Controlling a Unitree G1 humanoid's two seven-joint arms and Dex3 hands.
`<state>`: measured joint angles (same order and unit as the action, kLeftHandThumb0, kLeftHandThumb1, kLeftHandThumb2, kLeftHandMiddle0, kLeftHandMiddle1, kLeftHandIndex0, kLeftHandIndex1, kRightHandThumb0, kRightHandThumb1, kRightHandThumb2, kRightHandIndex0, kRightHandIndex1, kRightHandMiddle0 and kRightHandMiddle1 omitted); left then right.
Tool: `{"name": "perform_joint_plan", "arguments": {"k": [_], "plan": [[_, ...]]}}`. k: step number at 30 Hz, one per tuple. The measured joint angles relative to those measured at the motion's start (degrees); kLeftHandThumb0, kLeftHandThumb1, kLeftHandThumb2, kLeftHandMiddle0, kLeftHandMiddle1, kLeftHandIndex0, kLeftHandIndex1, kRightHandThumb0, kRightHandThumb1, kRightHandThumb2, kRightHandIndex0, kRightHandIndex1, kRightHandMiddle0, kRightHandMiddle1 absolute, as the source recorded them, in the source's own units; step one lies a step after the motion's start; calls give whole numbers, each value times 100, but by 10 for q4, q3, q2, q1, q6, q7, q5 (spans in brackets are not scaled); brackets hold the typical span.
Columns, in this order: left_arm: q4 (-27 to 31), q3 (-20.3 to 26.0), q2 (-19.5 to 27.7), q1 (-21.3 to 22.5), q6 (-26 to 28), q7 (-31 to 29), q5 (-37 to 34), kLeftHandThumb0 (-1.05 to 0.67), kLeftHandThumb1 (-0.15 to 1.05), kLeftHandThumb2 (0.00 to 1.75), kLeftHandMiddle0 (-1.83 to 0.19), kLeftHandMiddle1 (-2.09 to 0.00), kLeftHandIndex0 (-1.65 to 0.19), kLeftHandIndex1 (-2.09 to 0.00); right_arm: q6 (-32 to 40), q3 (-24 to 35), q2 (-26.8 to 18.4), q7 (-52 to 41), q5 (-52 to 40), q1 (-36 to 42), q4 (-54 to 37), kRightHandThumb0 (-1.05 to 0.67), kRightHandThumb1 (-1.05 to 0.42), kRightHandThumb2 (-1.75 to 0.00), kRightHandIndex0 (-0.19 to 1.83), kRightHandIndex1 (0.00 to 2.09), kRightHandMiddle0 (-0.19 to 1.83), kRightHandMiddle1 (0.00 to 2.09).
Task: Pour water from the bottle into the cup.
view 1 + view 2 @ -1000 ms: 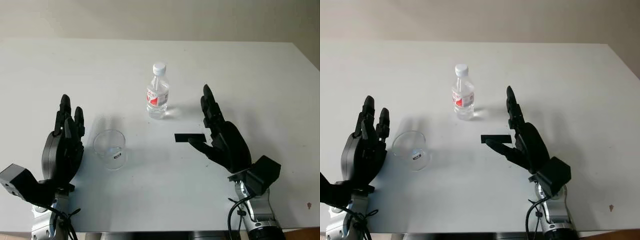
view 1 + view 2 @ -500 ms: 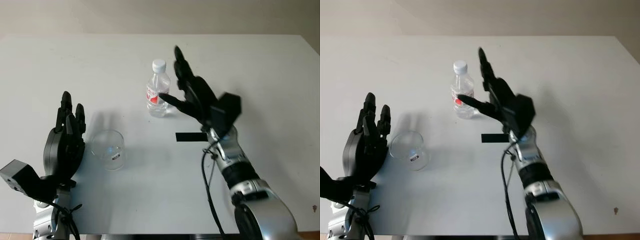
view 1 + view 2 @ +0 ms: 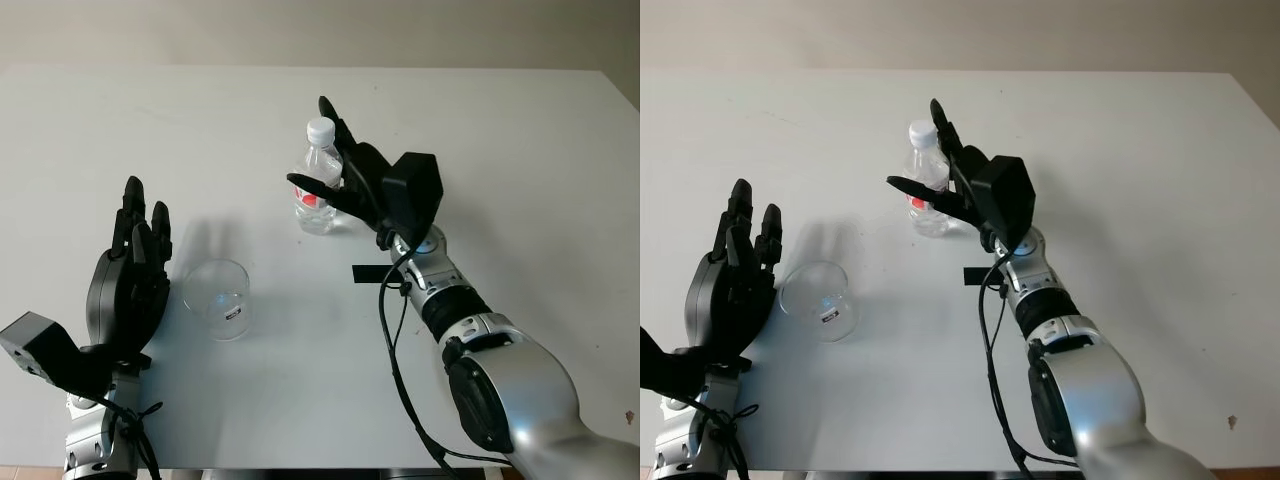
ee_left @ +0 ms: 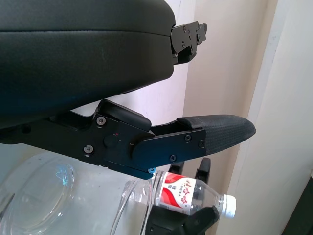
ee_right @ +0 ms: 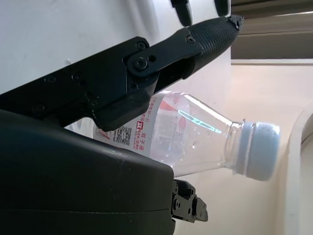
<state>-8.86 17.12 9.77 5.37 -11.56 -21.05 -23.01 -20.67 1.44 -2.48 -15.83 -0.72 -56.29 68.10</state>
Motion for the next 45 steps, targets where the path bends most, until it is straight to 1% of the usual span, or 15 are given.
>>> {"name": "perform_joint_plan", "arguments": {"k": [8, 13, 17, 20, 21, 23, 26, 27, 28, 30, 34, 36, 38, 42, 45], "plan": [[-1, 1, 0, 1, 0, 5, 0, -81, 105, 58, 18, -5, 19, -2, 33, 34, 16, -28, -22, -7, 28, -90, -92, -6, -19, 0, -19, 0], [-1, 2, 0, 1, -1, 6, 0, -81, 105, 58, 17, -6, 19, -3, 53, 50, 25, -25, -30, -12, 41, -77, -91, -5, -19, 0, -17, 1], [-1, 2, 0, 1, -3, 7, 0, -80, 105, 59, 17, -5, 19, -3, 57, 58, 30, -24, -33, -13, 43, -58, -90, -5, 1, 11, 16, 22], [-3, 2, 0, 1, -8, 6, 0, -80, 105, 59, 17, -5, 19, -3, 57, 55, 32, -17, -22, -14, 46, -48, -89, -5, 14, 32, -11, 111], [-4, 1, 0, 1, -10, 6, 0, -80, 105, 59, 17, -5, 19, -3, 57, 55, 32, -16, -20, -15, 46, -44, -89, -5, 9, 67, -15, 139], [-5, 1, 0, 1, -14, 6, 0, -79, 105, 59, 17, -5, 19, -4, 57, 55, 32, -16, -17, -16, 46, -35, -89, -5, 5, 129, -9, 176], [-8, 1, 0, 3, -17, 5, 0, -79, 105, 60, 17, -5, 19, -4, 56, 49, 31, -13, -3, -17, 46, -32, -90, -6, 14, 178, 9, 203], [-10, 1, 0, 4, -18, 5, 0, -79, 105, 59, 18, -5, 19, -4, 54, 42, 29, -8, 6, -18, 46, -34, -92, -6, 23, 196, 20, 207], [-10, 1, 0, 4, -18, 5, 0, -79, 105, 59, 18, -5, 19, -4, 50, 35, 28, -2, 17, -19, 46, -35, -93, -6, 31, 203, 26, 208], [-11, 1, 0, 5, -18, 6, 0, -79, 105, 60, 18, -5, 19, -4, 41, 20, 25, 6, 36, -20, 46, -36, -98, -6, 66, 208, 40, 209], [-11, 1, -1, 6, -18, 7, 0, -79, 105, 60, 17, -5, 19, -4, 38, 8, 24, 2, 51, -23, 46, -34, -102, -6, 110, 209, 70, 209], [-13, 1, -1, 7, -18, 8, 1, -78, 105, 60, 18, -5, 19, -4, 28, 0, 22, 6, 62, -23, 46, -33, -104, -6, 113, 209, 89, 209], [-15, 1, -1, 9, -19, 8, 0, -78, 105, 60, 18, -5, 19, -3, 17, -11, 18, 16, 76, -23, 46, -31, -104, -8, 111, 209, 95, 209], [-19, 1, -2, 13, -19, 7, 0, -78, 105, 59, 17, -6, 19, -4, -2, -31, 11, 39, 103, -23, 46, -20, -105, -17, 96, 209, 95, 209], [-20, 1, -3, 14, -19, 7, 0, -78, 105, 59, 17, -5, 19, -4, -17, -44, 3, 59, 120, -23, 46, -15, -105, -24, 81, 209, 83, 209]]}}
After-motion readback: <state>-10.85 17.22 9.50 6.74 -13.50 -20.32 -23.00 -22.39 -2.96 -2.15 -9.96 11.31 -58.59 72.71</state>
